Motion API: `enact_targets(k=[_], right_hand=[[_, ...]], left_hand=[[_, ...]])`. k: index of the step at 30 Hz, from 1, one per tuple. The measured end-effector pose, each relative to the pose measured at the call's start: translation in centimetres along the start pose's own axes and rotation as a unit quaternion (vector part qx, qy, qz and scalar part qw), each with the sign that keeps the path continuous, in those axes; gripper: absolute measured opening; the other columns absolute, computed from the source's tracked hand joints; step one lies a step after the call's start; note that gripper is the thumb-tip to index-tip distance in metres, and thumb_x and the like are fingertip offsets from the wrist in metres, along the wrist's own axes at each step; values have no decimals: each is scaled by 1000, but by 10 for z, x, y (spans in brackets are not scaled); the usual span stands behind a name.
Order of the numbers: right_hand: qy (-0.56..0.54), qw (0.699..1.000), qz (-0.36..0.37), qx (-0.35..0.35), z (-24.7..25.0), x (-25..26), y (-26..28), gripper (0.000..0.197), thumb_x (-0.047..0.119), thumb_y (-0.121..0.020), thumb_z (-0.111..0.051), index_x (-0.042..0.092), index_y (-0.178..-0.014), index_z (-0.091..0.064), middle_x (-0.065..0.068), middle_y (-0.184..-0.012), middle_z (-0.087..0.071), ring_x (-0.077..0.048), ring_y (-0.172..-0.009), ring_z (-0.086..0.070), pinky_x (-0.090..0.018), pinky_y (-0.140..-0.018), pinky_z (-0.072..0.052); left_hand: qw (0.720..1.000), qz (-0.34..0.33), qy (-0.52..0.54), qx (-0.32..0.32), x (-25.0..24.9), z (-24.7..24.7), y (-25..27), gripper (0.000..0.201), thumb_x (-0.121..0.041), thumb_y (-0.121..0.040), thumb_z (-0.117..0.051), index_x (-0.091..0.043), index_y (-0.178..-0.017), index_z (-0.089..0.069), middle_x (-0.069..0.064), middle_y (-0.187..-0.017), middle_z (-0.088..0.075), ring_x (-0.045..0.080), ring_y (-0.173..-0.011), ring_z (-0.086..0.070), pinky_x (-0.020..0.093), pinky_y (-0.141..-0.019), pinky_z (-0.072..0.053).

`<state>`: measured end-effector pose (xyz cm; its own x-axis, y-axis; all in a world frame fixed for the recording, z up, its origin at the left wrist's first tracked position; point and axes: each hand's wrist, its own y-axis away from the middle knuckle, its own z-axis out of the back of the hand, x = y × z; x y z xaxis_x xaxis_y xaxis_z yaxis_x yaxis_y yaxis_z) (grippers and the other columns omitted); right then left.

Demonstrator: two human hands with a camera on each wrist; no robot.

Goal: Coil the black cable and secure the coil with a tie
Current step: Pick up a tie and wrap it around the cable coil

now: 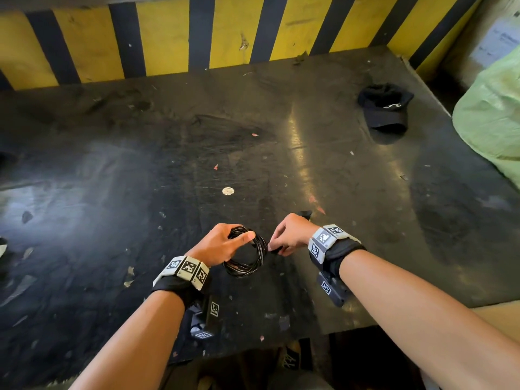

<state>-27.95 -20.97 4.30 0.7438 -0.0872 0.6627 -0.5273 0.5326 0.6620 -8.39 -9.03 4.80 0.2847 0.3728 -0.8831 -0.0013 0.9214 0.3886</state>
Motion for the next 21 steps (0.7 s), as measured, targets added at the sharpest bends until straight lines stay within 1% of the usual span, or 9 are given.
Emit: enact_targets(k=[2,5,8,11,13,15,19,21], right_hand=[[-11,1000,2,12,2,2,0,8,9,-79,-84,6,-86,-80,-11,-83,-79,-9,-59,-71,-24,-62,-60],[-29,998,0,50,4,7,1,7,8,-82,-82,8,-89,-80,-3,-75,-78,-7,-61,-71,-22,-64,-60],[-27,996,-8,87,6,10,1,4,10,-86,-79,14,-87,-80,1,-75,-78,-5,-63,-70,-22,-65,-58],[-21,993,-7,112,7,11,2,5,13,-91,-75,16,-91,-79,1,-77,-75,-3,-62,-66,-21,-65,-55],[-27,992,-11,120,5,11,3,8,14,-96,-69,17,-93,-76,2,-73,-71,-5,-63,-62,-21,-63,-52],[-27,992,-13,122,4,11,2,12,14,-99,-64,17,-94,-75,4,-67,-69,-8,-65,-58,-22,-62,-49],[-3,990,8,144,1,13,3,22,10,-101,-58,23,-92,-73,10,-61,-66,-8,-60,-52,-22,-57,-43],[-3,989,13,150,-2,15,4,27,8,-101,-54,24,-91,-72,8,-66,-64,-9,-61,-51,-23,-58,-43]], left_hand=[[1000,4,0,11,-1,3,2,22,-37,-98,-64,-22,-83,-72,-4,-56,-42,13,-45,-34,28,-43,-28],[999,6,-27,20,-3,4,1,24,-38,-98,-64,-17,-87,-70,-8,-53,-43,11,-44,-36,27,-43,-30],[998,6,-54,22,-3,5,1,25,-38,-98,-63,-17,-87,-70,-9,-50,-45,9,-44,-39,25,-43,-32],[998,9,-67,20,-3,8,1,29,-38,-98,-63,-10,-92,-70,-9,-48,-45,8,-42,-39,24,-43,-33],[997,12,-75,20,-4,9,2,30,-36,-99,-63,-8,-93,-69,-10,-46,-45,6,-41,-38,23,-43,-33],[997,12,-76,22,-3,9,2,28,-37,-99,-63,-10,-91,-70,-10,-47,-45,7,-42,-38,23,-43,-32],[996,9,-80,24,-1,9,1,32,-38,-99,-63,-8,-92,-70,-10,-48,-45,6,-43,-38,22,-43,-33],[996,5,-81,25,-1,8,1,32,-38,-99,-62,-8,-91,-69,-10,-48,-46,6,-43,-38,22,-43,-33]])
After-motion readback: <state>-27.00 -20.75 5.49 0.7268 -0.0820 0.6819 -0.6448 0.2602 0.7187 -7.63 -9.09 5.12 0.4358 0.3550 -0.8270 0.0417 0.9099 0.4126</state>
